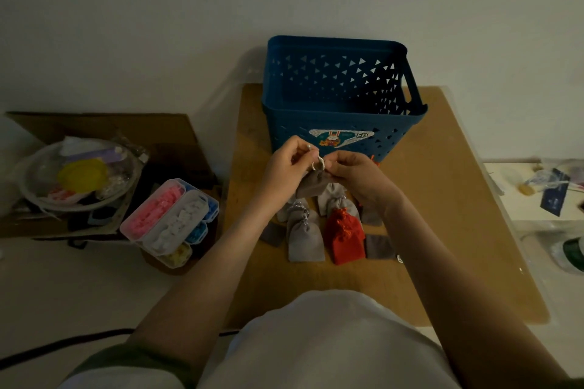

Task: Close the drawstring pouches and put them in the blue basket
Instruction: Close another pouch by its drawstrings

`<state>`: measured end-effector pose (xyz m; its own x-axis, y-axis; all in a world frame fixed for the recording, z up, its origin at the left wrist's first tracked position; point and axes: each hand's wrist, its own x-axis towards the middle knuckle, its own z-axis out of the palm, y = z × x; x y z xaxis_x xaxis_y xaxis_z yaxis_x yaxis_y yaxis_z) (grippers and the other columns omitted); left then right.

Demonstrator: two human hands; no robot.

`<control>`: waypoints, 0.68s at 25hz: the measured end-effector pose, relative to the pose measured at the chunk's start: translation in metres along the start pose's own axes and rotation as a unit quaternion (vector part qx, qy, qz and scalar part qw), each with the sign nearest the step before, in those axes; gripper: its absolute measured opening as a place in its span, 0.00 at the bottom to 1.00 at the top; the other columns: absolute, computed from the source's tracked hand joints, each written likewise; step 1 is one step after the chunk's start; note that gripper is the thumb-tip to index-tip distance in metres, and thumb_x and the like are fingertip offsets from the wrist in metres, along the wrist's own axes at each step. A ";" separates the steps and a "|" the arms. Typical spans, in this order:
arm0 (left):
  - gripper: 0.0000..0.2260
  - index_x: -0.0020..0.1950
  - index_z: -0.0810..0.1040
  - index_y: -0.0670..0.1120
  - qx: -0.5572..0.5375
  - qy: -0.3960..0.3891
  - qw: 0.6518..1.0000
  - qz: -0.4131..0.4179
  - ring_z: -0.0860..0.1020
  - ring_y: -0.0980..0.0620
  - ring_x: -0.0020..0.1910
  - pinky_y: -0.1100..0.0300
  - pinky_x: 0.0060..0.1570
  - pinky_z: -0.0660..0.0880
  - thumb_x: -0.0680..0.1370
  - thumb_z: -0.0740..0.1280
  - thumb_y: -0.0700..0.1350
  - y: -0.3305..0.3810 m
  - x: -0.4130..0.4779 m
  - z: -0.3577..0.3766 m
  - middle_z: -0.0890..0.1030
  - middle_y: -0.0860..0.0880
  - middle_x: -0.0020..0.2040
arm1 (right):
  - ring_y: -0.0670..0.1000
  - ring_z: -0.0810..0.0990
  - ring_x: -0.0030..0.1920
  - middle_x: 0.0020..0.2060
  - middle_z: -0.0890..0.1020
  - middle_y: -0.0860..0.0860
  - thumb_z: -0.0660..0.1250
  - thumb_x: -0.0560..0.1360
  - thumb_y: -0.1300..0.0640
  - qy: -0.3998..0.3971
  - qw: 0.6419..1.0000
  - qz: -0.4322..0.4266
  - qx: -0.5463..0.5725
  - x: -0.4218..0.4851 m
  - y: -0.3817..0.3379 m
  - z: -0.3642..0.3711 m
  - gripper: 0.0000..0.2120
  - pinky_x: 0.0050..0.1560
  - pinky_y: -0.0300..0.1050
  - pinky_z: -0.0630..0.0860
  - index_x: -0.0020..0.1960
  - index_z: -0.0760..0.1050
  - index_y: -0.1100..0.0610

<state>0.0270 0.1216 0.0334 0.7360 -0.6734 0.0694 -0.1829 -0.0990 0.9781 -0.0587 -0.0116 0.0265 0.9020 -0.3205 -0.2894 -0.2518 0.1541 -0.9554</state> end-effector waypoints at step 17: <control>0.04 0.45 0.74 0.44 -0.057 -0.033 0.992 -0.112 0.77 0.59 0.35 0.65 0.39 0.75 0.80 0.63 0.40 0.004 -0.003 0.009 0.79 0.49 0.37 | 0.51 0.77 0.39 0.38 0.79 0.56 0.59 0.80 0.64 0.005 0.996 -0.057 -0.070 -0.010 -0.011 0.002 0.09 0.42 0.41 0.74 0.54 0.77 0.62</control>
<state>0.0184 0.1166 0.0352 0.7045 -0.6913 -0.1608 0.0572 -0.1706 0.9837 -0.0639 -0.0083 0.0401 0.9242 -0.3372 -0.1791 -0.1955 -0.0150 -0.9806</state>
